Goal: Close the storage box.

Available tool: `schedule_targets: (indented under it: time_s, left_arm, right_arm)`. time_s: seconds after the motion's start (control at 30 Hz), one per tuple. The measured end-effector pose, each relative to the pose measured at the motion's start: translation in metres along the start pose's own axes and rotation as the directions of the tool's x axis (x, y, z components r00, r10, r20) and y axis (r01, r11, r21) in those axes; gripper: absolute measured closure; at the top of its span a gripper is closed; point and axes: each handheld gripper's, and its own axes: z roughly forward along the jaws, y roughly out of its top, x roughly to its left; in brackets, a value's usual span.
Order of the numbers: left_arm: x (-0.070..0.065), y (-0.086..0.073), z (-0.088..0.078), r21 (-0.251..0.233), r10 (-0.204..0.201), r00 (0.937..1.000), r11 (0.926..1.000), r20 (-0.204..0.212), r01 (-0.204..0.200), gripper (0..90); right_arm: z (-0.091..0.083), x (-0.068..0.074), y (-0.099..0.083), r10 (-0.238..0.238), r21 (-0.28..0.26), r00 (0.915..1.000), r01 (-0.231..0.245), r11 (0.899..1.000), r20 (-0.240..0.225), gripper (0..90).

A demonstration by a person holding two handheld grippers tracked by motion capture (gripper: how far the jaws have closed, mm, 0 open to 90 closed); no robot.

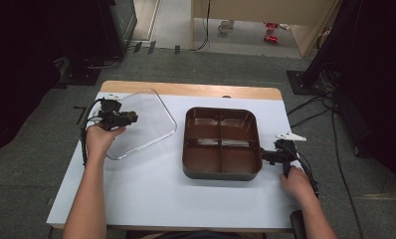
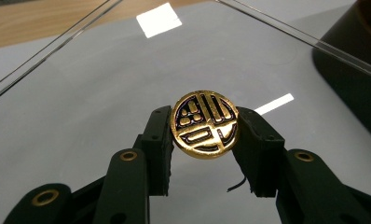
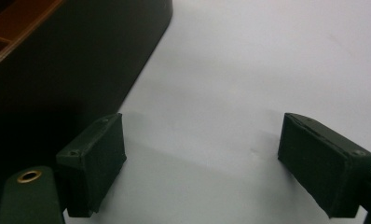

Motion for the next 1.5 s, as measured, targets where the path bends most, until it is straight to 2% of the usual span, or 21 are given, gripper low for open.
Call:
schedule_targets:
  time_s: [0.23, 0.4, 0.63, 0.87, 1.03, 1.2, 1.37, 1.5]
  left_arm:
    - [-0.017, 0.011, -0.009, -0.026, 0.04, 0.9991, 0.9989, 0.014, -0.04, 59.6]
    - [-0.033, 0.02, -0.017, -0.051, 0.067, 0.9965, 0.9966, 0.049, -0.065, 59.6]
    - [-0.054, 0.03, -0.022, -0.069, 0.106, 0.9899, 0.9927, 0.095, -0.099, 59.6]
    - [-0.078, 0.038, -0.021, -0.089, 0.153, 0.9789, 0.9859, 0.135, -0.142, 59.5]
    - [-0.097, 0.041, -0.014, -0.088, 0.172, 0.971, 0.9834, 0.167, -0.159, 59.6]
    - [-0.116, 0.042, -0.004, -0.08, 0.205, 0.9576, 0.9779, 0.202, -0.193, 59.6]
    - [-0.132, 0.041, 0.008, -0.056, 0.219, 0.9518, 0.9756, 0.214, -0.212, 59.6]
    - [-0.145, 0.041, 0.014, -0.057, 0.225, 0.9466, 0.9744, 0.231, -0.218, 59.6]
  right_arm:
    - [0.0, 0.0, 0.0, 0.0, 0.0, 1.0, 0.0, 1.0, 0.0, 14.4]
    - [0.0, 0.0, 0.0, 0.0, 0.0, 1.0, 0.0, 1.0, 0.0, 14.4]
    - [0.0, 0.0, 0.0, -0.001, 0.0, 1.0, 0.001, 1.0, 0.0, 14.4]
    - [0.0, 0.0, 0.0, -0.002, 0.0, 1.0, 0.002, 1.0, 0.0, 14.4]
    - [0.0, 0.0, 0.0, -0.001, 0.001, 1.0, 0.001, 1.0, 0.0, 14.4]
    - [0.0, 0.0, 0.0, -0.002, 0.0, 1.0, 0.002, 1.0, 0.0, 14.4]
    - [0.0, 0.0, 0.0, -0.003, 0.0, 1.0, 0.003, 1.0, 0.0, 14.4]
    - [0.0, 0.0, 0.0, -0.004, 0.0, 1.0, 0.004, 1.0, 0.0, 14.4]
